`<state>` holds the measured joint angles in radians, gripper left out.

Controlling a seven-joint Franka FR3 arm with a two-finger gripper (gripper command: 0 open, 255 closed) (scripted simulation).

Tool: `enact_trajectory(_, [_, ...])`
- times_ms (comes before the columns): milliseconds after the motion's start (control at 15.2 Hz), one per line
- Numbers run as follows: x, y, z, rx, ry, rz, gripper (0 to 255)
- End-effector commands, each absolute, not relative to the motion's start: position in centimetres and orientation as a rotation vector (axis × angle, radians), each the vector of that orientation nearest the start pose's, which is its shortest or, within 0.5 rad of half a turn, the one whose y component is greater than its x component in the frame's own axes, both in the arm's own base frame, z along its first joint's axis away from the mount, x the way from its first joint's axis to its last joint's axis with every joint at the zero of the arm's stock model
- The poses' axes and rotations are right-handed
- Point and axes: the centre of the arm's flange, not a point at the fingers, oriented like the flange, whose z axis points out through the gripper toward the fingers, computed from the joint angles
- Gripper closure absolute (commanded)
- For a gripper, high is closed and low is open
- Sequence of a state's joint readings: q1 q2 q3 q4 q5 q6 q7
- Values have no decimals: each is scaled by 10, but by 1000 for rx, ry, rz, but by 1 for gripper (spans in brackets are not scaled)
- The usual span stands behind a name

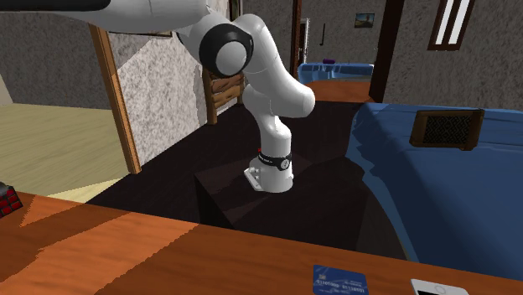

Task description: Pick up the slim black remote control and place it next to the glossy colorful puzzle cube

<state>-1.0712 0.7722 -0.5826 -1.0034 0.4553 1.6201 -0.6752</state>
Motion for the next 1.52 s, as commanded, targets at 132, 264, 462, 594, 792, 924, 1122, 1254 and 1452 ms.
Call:
enact_trajectory(132, [132,-730,415,-2768,1314,-41,255])
enact_trajectory(264, [132,-730,404,-2768,1314,-41,255])
enact_trajectory(462, [132,-730,388,-2768,1314,-41,255])
enact_trajectory(594, [132,-730,378,-2768,1314,-41,255])
enact_trajectory(792, [132,-730,362,-2768,1314,-41,255])
enact_trajectory(924, [132,-730,351,-2768,1314,-41,255])
enact_trajectory(1122, [132,-730,335,-2768,1314,-41,255])
enact_trajectory(1254, [132,-730,328,-2768,1314,-41,255])
enact_trajectory(1452, [132,-730,328,-2768,1314,-41,255])
